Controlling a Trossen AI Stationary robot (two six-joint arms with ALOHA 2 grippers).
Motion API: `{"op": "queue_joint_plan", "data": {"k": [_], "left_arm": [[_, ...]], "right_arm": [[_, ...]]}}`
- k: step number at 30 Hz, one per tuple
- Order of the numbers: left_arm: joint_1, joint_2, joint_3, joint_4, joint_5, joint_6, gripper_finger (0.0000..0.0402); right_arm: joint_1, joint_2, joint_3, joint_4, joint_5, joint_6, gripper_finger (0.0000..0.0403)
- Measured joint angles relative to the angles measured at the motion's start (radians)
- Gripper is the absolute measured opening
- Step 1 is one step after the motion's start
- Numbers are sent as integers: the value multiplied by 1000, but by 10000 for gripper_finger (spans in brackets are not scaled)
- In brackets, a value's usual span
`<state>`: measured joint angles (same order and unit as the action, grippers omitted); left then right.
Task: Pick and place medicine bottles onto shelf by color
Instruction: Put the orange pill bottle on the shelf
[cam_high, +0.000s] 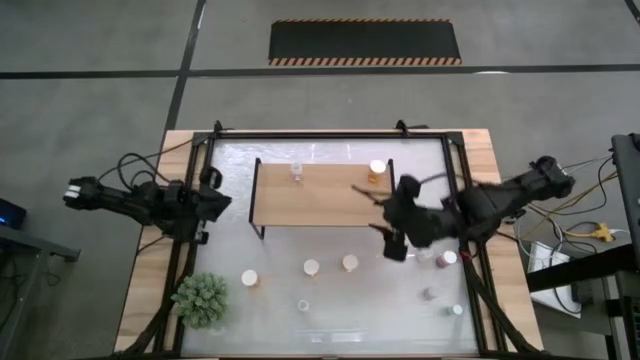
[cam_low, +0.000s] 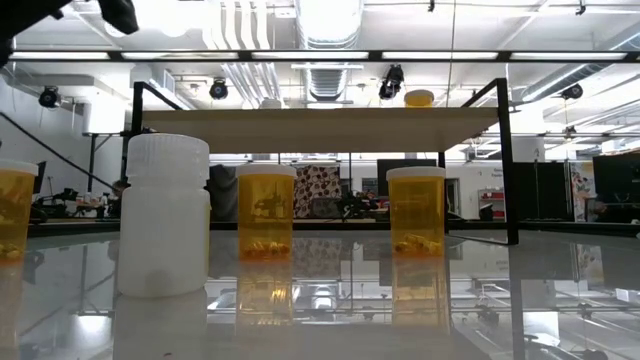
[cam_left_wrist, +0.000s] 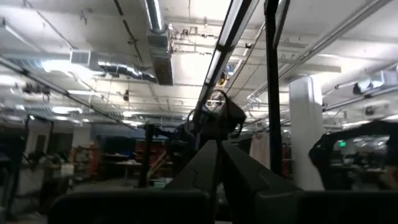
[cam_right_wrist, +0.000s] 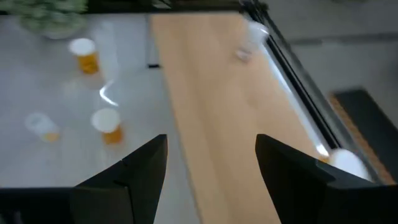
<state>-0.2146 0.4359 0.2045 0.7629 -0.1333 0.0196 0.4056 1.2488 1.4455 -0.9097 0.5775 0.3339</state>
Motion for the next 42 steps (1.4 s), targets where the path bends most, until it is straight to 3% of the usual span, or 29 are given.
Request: {"op": "queue_joint_plan", "data": {"k": [9, 17, 20, 28, 35, 39, 42], "left_arm": [[-30, 216, 166, 33, -1, -94, 5], [-116, 392, 369, -74, -7, -93, 5], [-158, 479, 451, -139, -61, -94, 5], [-235, 684, 690, -388, -230, -93, 5], [-230, 818, 861, -567, -280, -42, 5], [-219, 878, 887, -572, -375, 56, 5], [-194, 908, 891, -572, -400, 94, 5]], "right_arm": [[158, -148, -442, 592, 1, -263, 224], [258, -250, -705, 1014, -8, -479, 213], [284, -279, -776, 1111, -10, -540, 208], [317, -366, -888, 1177, -4, -549, 177], [261, -417, -854, 1165, 421, -495, 95], [180, -443, -770, 1024, 412, -480, 24], [108, -443, -681, 817, 409, -396, 13]]}}
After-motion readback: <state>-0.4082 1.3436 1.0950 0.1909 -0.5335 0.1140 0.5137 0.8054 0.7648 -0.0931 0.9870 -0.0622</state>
